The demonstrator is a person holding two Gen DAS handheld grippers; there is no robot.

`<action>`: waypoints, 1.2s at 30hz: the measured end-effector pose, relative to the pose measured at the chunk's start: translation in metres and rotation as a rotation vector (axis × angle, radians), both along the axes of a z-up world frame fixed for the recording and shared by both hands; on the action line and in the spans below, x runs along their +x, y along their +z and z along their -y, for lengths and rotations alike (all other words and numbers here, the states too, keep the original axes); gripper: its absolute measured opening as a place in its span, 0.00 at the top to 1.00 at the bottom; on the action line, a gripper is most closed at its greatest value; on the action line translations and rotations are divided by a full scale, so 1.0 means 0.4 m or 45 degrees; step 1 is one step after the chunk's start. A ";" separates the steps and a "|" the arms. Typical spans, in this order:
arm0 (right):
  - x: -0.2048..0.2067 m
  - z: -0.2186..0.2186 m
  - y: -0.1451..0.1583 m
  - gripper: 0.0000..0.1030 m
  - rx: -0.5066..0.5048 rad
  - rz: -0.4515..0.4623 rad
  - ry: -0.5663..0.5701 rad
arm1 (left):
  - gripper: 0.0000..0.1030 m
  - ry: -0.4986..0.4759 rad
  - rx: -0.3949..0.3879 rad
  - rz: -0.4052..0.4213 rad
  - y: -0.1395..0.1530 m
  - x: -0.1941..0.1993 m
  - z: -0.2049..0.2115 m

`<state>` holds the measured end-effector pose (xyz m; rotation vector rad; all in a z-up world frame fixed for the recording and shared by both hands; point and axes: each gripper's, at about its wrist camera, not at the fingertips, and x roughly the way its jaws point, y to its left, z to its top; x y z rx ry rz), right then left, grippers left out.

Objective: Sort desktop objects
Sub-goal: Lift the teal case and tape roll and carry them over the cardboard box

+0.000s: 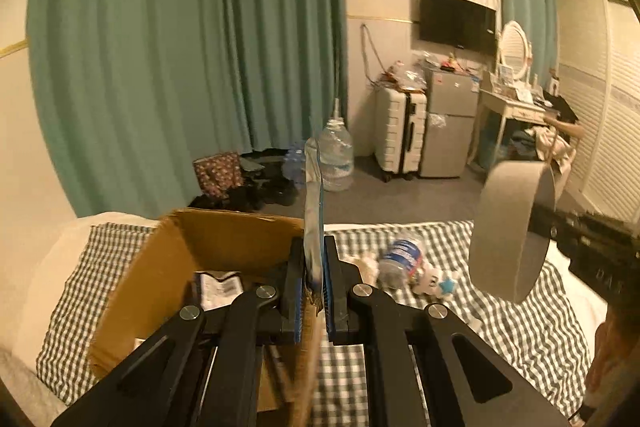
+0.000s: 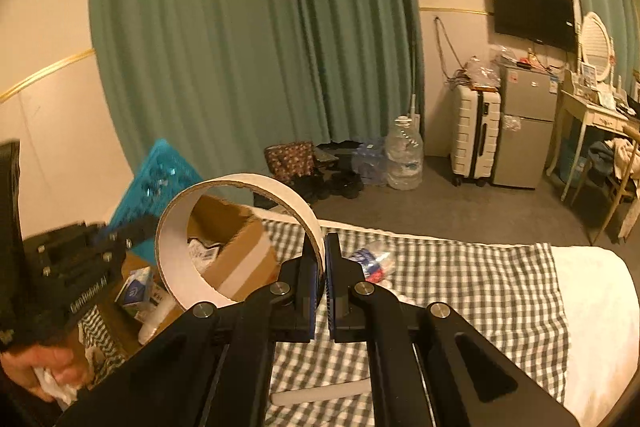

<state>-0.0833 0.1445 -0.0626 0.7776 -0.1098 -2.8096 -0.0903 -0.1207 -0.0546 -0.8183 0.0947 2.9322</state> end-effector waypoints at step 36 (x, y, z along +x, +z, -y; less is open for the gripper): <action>-0.156 0.397 -0.024 0.97 0.006 0.007 0.204 | 0.92 0.232 0.096 0.155 -0.080 -0.091 0.296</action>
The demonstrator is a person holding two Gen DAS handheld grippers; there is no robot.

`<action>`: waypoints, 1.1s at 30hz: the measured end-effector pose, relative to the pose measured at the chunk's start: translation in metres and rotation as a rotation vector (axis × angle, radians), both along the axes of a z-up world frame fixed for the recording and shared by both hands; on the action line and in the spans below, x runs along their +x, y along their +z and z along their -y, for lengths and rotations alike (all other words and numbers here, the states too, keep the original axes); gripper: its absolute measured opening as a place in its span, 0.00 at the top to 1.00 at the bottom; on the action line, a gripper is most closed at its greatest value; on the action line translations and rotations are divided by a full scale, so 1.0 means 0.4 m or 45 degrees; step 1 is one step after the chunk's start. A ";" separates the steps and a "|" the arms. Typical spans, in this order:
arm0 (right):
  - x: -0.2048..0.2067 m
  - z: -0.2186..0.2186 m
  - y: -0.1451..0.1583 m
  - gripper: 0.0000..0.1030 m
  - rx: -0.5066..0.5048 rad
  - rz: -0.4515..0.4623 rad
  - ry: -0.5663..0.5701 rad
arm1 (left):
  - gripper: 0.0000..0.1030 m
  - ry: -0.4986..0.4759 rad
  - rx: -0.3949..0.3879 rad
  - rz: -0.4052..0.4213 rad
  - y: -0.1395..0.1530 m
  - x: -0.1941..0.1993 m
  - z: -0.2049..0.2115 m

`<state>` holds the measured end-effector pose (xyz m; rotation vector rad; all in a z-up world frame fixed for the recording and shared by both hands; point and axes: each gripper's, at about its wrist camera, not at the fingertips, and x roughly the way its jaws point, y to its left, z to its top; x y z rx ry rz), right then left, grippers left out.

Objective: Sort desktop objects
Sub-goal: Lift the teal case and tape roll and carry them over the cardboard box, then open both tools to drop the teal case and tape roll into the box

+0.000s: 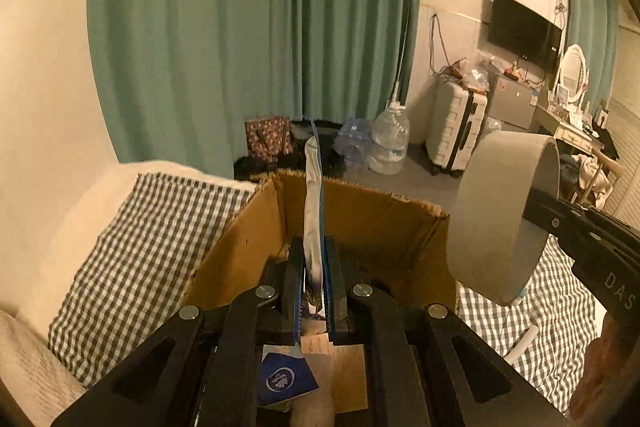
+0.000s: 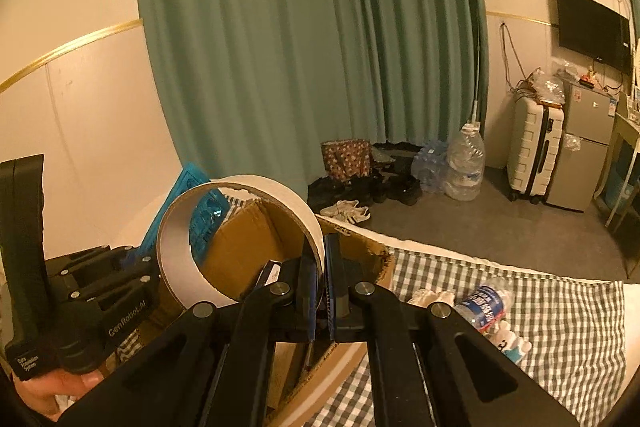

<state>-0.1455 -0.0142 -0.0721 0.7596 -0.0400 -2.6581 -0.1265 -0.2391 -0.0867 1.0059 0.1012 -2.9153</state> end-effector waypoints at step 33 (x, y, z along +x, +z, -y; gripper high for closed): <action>-0.112 0.068 -0.117 0.45 0.135 0.103 0.035 | 0.49 0.130 0.059 0.102 -0.062 -0.047 0.062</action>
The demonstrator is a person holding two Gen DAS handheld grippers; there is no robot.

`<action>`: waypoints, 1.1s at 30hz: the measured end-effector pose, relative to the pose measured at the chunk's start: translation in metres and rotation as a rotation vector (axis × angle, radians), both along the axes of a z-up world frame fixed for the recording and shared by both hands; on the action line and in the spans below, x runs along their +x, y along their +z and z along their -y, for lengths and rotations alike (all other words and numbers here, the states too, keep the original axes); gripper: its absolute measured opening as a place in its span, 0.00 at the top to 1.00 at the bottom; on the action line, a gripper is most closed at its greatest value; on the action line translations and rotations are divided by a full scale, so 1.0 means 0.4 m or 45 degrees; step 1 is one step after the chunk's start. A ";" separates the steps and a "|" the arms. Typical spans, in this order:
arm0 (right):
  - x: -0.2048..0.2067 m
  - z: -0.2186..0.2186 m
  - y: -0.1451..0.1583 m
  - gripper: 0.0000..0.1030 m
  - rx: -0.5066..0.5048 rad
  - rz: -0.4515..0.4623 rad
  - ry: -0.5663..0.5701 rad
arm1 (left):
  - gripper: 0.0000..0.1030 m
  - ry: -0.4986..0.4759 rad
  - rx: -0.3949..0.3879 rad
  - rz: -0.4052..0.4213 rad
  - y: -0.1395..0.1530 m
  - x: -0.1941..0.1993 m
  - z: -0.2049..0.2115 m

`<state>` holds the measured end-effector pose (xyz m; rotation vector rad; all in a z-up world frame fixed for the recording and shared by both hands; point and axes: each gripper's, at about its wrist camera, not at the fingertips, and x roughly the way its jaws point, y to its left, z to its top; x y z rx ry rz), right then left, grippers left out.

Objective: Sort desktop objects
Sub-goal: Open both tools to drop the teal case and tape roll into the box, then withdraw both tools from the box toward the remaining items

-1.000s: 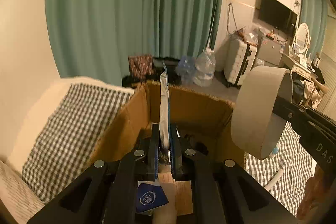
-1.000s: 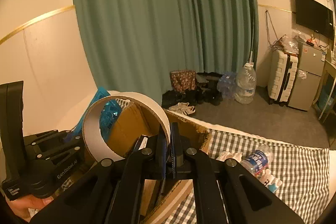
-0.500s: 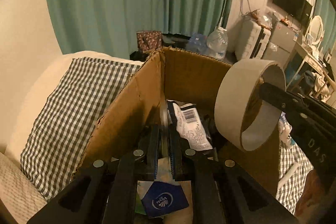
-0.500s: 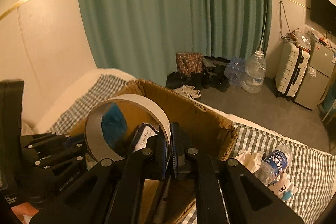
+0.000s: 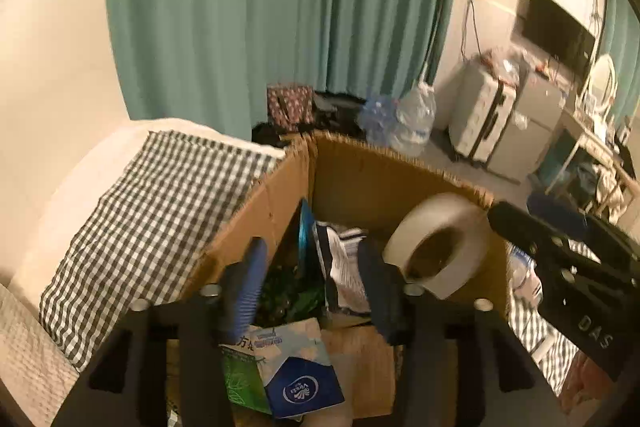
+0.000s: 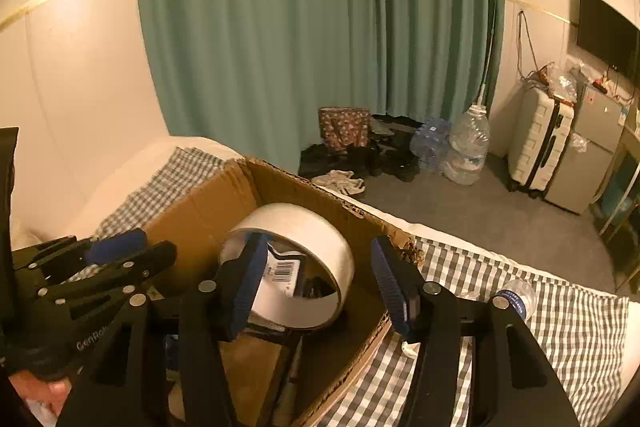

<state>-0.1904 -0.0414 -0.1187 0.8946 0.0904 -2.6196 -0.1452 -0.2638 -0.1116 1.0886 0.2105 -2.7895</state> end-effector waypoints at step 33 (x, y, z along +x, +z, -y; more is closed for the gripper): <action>0.254 -0.433 0.269 0.00 0.033 -0.381 -0.412 | 0.00 -0.361 -0.077 -0.336 0.130 0.078 -0.327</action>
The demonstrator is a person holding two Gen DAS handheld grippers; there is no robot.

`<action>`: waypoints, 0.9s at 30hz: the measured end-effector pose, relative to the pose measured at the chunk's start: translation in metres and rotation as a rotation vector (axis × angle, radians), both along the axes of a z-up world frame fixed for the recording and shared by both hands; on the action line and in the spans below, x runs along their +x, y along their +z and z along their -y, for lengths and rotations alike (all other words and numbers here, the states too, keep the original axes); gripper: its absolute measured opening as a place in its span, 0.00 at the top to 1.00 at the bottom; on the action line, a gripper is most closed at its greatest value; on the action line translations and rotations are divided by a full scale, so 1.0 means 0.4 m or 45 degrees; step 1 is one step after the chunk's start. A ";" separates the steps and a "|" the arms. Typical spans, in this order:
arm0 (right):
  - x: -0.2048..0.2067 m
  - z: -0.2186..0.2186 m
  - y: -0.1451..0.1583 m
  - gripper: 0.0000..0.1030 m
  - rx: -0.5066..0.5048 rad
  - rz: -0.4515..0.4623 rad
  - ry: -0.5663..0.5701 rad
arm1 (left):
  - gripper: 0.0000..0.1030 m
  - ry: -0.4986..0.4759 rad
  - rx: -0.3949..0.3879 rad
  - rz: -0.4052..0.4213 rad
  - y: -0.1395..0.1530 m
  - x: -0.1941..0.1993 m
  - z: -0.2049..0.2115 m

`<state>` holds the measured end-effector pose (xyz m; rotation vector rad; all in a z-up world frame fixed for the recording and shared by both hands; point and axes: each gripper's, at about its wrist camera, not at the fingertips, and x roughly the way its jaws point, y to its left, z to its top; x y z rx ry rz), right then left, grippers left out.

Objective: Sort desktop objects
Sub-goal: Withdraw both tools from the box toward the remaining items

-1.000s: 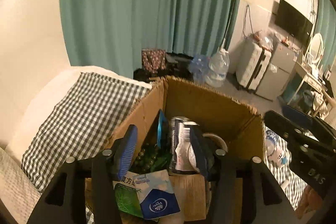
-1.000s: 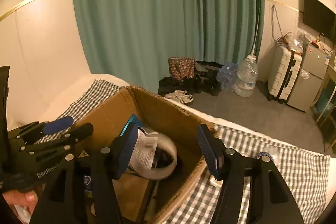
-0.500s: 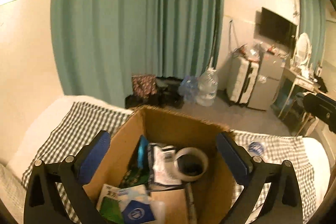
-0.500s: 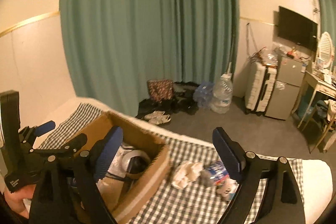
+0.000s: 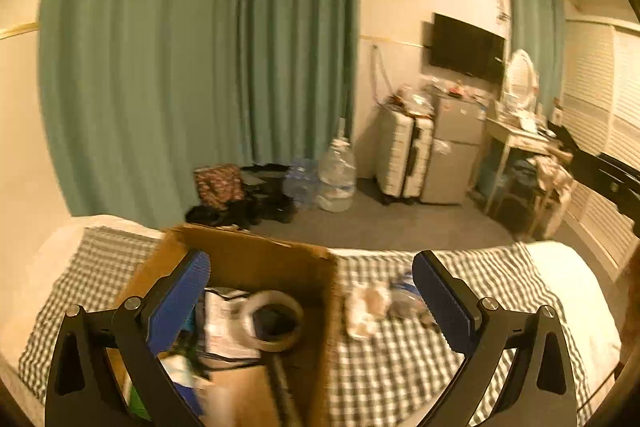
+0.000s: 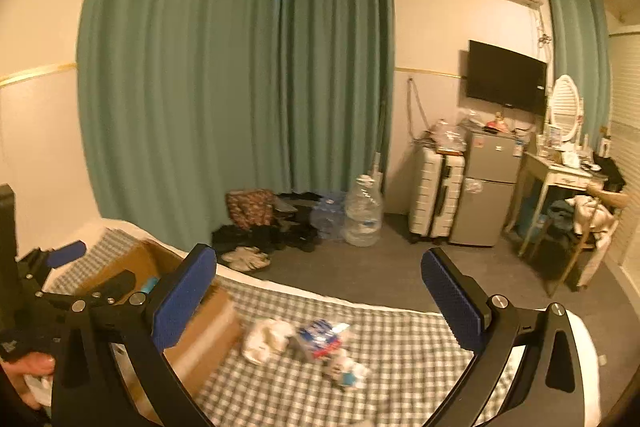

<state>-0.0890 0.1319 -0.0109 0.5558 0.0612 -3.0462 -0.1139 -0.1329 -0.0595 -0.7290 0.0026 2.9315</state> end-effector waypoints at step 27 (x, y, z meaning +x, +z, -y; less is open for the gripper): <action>-0.103 -0.220 -0.234 0.00 -0.073 0.262 -0.008 | 0.00 -0.328 -0.115 0.263 -0.186 0.000 -0.267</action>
